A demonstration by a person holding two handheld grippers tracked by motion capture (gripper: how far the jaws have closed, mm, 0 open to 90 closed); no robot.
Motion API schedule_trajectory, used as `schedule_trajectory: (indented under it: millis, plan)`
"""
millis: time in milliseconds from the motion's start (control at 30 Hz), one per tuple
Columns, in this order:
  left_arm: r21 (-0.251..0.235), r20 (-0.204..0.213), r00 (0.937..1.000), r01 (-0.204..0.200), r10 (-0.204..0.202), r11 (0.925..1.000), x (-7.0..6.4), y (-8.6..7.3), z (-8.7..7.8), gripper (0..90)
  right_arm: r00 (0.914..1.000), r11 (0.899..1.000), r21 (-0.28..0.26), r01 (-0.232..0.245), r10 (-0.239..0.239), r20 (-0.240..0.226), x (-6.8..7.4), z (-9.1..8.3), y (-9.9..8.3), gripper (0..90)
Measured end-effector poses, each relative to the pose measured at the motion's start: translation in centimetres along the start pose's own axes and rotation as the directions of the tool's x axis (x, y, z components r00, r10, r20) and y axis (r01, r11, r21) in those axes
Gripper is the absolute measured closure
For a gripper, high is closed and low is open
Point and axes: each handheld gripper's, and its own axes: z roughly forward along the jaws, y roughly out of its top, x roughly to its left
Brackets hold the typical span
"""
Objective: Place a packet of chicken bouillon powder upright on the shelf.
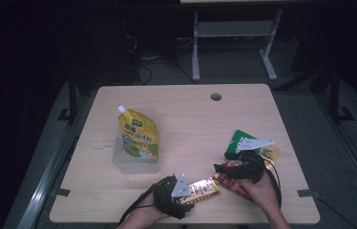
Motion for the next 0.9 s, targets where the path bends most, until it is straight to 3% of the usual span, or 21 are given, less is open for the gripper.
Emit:
schedule_trajectory:
  millis: [167,333,500,700,900]
  plan:
    - [0.002,0.012,0.9999,0.009,-0.009,1.0,0.15,0.02,0.02,29.8,1.0,1.0,0.008,-0.002,0.002,0.007,-0.03,0.1,-0.13,28.7]
    - [-0.004,0.029,0.9979,0.057,-0.057,0.9983,0.35,0.11,-0.04,31.5,1.0,1.0,0.007,0.006,-0.006,0.008,0.01,0.1,-0.05,29.5]
    - [-0.01,-0.005,0.9976,0.069,-0.069,0.9976,0.21,0.28,-0.11,32.1,0.9998,1.0,0.005,-0.019,0.019,-0.008,0.0,-0.06,0.0,29.7]
    - [-0.069,-0.049,0.9924,0.109,-0.113,0.9916,0.52,0.56,-0.61,32.3,0.9977,0.998,0.004,-0.058,0.058,-0.036,-0.2,-0.01,0.11,29.1]
    - [-0.066,-0.095,0.9879,0.117,-0.123,0.991,0.84,0.78,-0.61,32.5,0.9967,0.997,0.042,-0.071,0.072,-0.037,-0.11,0.68,0.1,27.8]
